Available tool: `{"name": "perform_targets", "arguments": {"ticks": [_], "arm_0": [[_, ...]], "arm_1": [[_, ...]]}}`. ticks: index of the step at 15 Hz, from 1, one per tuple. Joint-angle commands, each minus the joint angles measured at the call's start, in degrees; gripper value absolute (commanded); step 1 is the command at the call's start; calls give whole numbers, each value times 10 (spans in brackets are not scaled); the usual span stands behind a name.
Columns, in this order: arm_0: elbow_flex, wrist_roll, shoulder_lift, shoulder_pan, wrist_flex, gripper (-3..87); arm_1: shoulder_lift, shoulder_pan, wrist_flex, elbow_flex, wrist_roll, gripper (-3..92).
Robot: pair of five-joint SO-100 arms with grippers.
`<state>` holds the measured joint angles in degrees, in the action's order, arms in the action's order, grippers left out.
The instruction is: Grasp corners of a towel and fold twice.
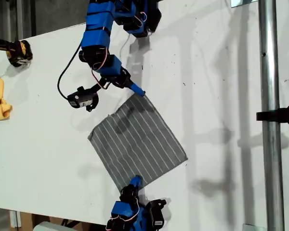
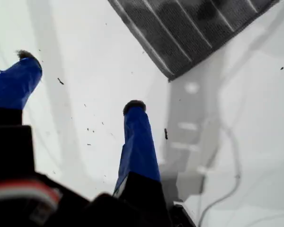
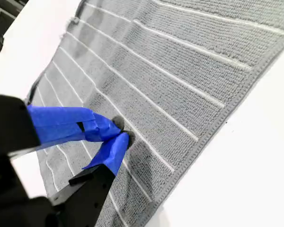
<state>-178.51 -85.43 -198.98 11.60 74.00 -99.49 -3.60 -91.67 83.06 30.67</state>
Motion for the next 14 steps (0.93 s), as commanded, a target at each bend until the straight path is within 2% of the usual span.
{"name": "perform_targets", "arguments": {"ticks": [1,7,14], "arm_0": [[-3,-7,-2,-5,1,-12],[-3,-6,-2,-5,1,-12],[-3,-4,-2,-5,1,-12]], "arm_1": [[3,-9,8,-25,-12,375],[101,-24,146,77,-17,364],[178,-53,222,117,-32,350]]}}
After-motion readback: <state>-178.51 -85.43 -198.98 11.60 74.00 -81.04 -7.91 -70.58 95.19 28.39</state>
